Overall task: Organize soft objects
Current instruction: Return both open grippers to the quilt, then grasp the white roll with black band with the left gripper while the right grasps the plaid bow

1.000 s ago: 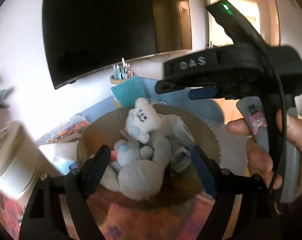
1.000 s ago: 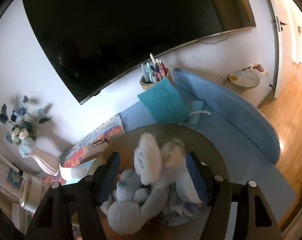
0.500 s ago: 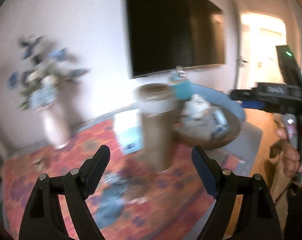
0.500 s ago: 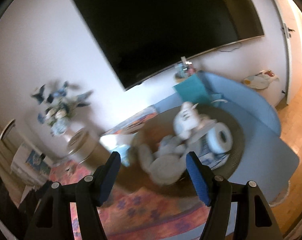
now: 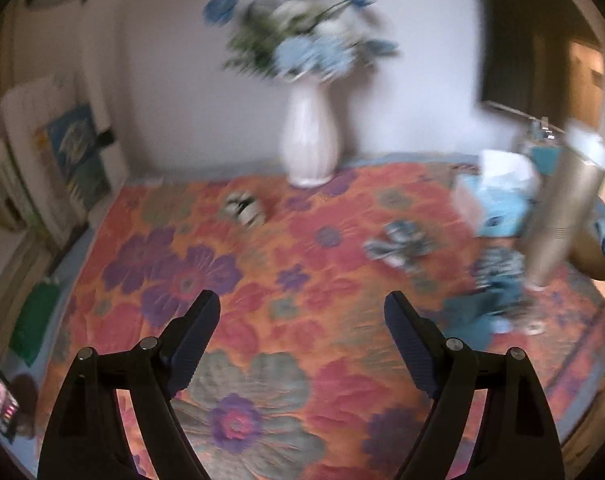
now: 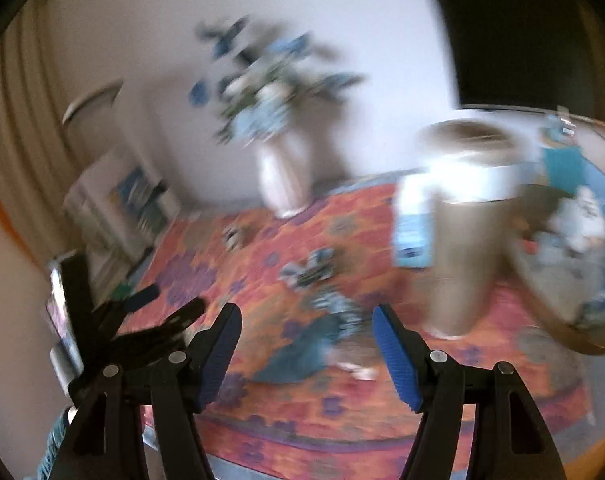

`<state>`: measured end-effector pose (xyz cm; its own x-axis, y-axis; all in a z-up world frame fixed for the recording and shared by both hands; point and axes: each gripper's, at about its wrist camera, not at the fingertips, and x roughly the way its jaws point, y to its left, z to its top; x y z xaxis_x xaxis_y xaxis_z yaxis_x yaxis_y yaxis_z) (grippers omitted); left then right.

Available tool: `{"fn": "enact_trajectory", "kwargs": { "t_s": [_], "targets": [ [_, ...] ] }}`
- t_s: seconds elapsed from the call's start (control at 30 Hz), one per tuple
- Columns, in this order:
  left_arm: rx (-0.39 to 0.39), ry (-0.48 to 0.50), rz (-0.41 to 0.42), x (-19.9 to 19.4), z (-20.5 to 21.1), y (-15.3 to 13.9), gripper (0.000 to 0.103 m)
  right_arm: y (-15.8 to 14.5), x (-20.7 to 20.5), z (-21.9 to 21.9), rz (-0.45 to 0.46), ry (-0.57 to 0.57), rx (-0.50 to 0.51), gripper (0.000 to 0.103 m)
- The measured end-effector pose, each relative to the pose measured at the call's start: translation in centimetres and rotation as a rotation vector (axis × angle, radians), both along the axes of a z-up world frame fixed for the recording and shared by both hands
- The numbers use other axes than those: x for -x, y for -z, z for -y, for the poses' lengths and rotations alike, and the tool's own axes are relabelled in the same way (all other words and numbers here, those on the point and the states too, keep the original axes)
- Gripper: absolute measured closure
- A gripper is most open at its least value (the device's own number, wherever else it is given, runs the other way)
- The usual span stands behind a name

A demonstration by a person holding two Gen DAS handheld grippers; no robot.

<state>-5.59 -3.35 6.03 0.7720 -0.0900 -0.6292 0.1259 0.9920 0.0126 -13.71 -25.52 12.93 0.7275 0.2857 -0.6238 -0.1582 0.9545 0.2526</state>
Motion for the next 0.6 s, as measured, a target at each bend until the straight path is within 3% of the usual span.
{"fn": "enact_trajectory", "kwargs": {
  "t_s": [0.1, 0.3, 0.47, 0.6],
  "targets": [
    [0.049, -0.033, -0.032, -1.3, -1.7, 2.0, 0.02, 2.1, -1.8, -4.7, -0.006, -0.073, 0.09, 0.037],
    [0.121, -0.047, -0.084, -2.8, -3.3, 3.9, 0.02, 5.5, -4.6, -10.0, 0.053, -0.116, 0.281, 0.037],
    [0.188, -0.047, -0.091, -2.6, -4.2, 4.1, 0.02, 8.1, -6.3, -11.1, 0.079, -0.134, 0.305, 0.037],
    [0.213, -0.04, -0.086, -2.4, -4.5, 4.1, 0.02, 10.0, -7.8, -10.2, 0.015, -0.122, 0.248, 0.037]
  ]
}}
